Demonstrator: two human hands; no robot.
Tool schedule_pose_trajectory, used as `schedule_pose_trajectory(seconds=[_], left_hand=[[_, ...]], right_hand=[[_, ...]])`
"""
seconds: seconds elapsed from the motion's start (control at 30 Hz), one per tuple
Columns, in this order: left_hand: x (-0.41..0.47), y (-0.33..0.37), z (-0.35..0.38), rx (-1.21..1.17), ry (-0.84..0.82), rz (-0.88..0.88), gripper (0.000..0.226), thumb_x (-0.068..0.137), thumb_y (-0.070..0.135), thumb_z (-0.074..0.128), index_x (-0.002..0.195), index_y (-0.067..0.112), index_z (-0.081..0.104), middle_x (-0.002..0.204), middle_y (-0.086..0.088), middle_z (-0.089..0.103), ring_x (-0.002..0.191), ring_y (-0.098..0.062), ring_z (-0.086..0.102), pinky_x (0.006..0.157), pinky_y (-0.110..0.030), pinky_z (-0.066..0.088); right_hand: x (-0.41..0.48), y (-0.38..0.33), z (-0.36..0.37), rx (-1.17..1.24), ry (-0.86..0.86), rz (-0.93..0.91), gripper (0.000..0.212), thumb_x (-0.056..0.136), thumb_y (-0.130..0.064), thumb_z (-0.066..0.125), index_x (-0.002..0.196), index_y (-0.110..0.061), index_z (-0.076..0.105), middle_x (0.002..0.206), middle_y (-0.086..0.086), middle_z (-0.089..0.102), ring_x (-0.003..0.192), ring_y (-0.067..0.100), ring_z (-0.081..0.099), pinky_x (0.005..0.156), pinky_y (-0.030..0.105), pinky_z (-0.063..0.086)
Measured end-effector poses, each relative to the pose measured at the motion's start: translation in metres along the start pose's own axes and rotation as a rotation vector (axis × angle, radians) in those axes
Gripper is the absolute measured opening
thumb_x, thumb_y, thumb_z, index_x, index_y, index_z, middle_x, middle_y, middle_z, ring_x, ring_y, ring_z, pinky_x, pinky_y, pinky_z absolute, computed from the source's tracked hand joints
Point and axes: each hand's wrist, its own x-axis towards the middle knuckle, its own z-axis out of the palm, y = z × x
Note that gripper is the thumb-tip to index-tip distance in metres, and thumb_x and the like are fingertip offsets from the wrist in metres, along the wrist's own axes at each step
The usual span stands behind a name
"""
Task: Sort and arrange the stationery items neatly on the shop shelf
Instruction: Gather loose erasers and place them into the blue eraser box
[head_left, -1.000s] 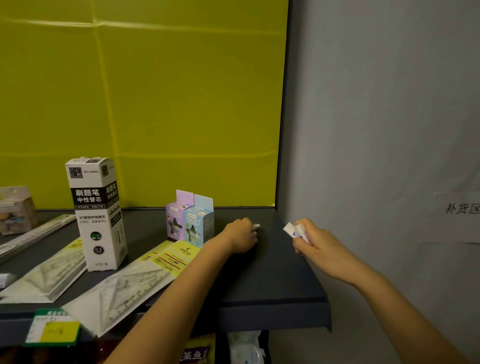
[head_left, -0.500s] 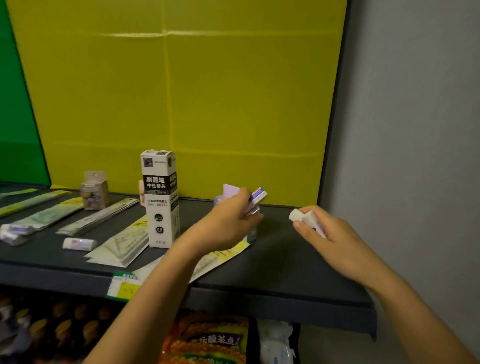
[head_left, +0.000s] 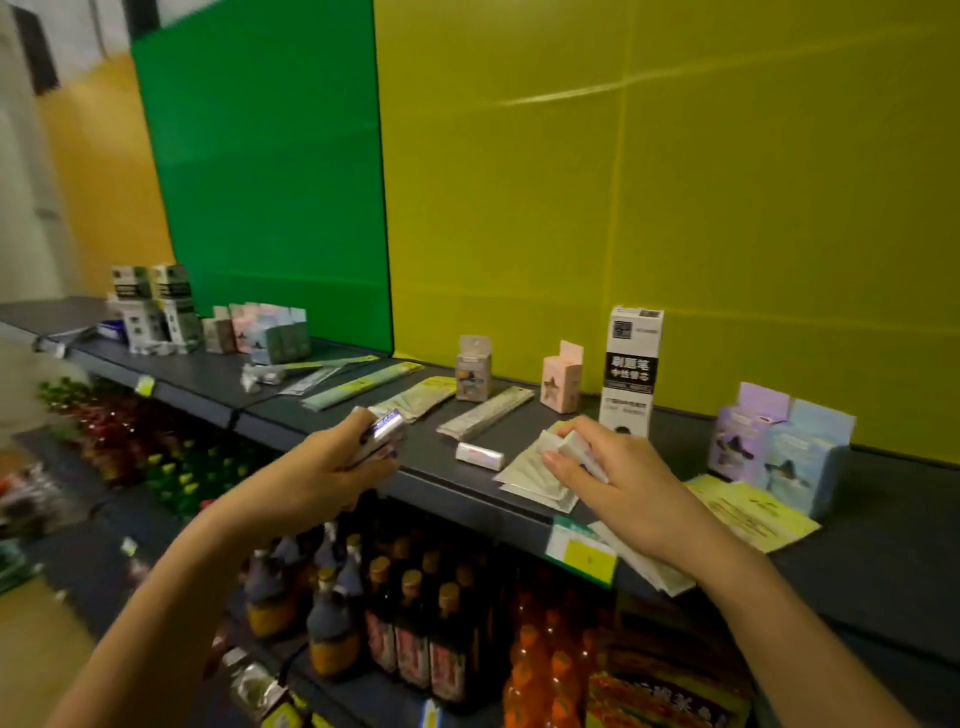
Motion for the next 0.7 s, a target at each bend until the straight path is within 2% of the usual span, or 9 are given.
schedule_pose_trajectory(seconds=[0.07, 0.13, 0.3, 0.43, 0.7], left_hand=[[-0.015, -0.035, -0.022, 0.011, 0.011, -0.045, 0.014, 0.091, 0.02, 0.053, 0.093, 0.011, 0.043, 0.07, -0.002, 0.045, 0.051, -0.005, 0.04, 0.048, -0.02, 0.035], [-0.03, -0.068, -0.044, 0.031, 0.029, -0.095, 0.018, 0.091, 0.02, 0.052, 0.097, 0.006, 0.042, 0.069, -0.004, 0.044, 0.053, -0.007, 0.04, 0.051, -0.023, 0.035], [-0.068, -0.144, -0.096, 0.016, 0.028, -0.166, 0.018, 0.091, 0.021, 0.051, 0.085, 0.01, 0.039, 0.067, -0.003, 0.039, 0.047, -0.004, 0.038, 0.05, -0.022, 0.034], [-0.09, -0.193, -0.135, 0.026, 0.095, -0.238, 0.021, 0.092, 0.022, 0.05, 0.087, 0.006, 0.038, 0.065, -0.002, 0.037, 0.047, -0.004, 0.037, 0.047, -0.02, 0.034], [-0.1, -0.278, -0.195, 0.062, 0.24, -0.379, 0.025, 0.093, 0.02, 0.048, 0.097, -0.002, 0.039, 0.068, -0.007, 0.043, 0.05, -0.011, 0.04, 0.043, -0.023, 0.038]], right_hand=[[0.019, -0.019, 0.031, 0.001, -0.034, -0.006, 0.028, 0.092, -0.038, 0.046, 0.102, -0.014, 0.055, 0.083, 0.003, 0.059, 0.079, 0.019, 0.053, 0.062, 0.027, 0.036], [0.035, -0.039, 0.061, -0.001, -0.056, -0.009, 0.026, 0.093, -0.037, 0.045, 0.104, -0.014, 0.054, 0.088, 0.006, 0.059, 0.083, 0.022, 0.053, 0.064, 0.033, 0.034], [0.073, -0.091, 0.136, 0.055, -0.131, -0.063, 0.022, 0.094, -0.034, 0.045, 0.11, -0.021, 0.053, 0.094, 0.004, 0.058, 0.087, 0.023, 0.053, 0.063, 0.03, 0.037], [0.111, -0.128, 0.19, 0.112, -0.192, -0.09, 0.023, 0.094, -0.035, 0.044, 0.11, -0.021, 0.053, 0.097, 0.005, 0.059, 0.092, 0.026, 0.054, 0.073, 0.033, 0.04], [0.194, -0.185, 0.282, 0.082, -0.249, -0.163, 0.025, 0.095, -0.037, 0.041, 0.113, -0.021, 0.05, 0.079, -0.004, 0.049, 0.081, 0.024, 0.05, 0.06, 0.033, 0.034]])
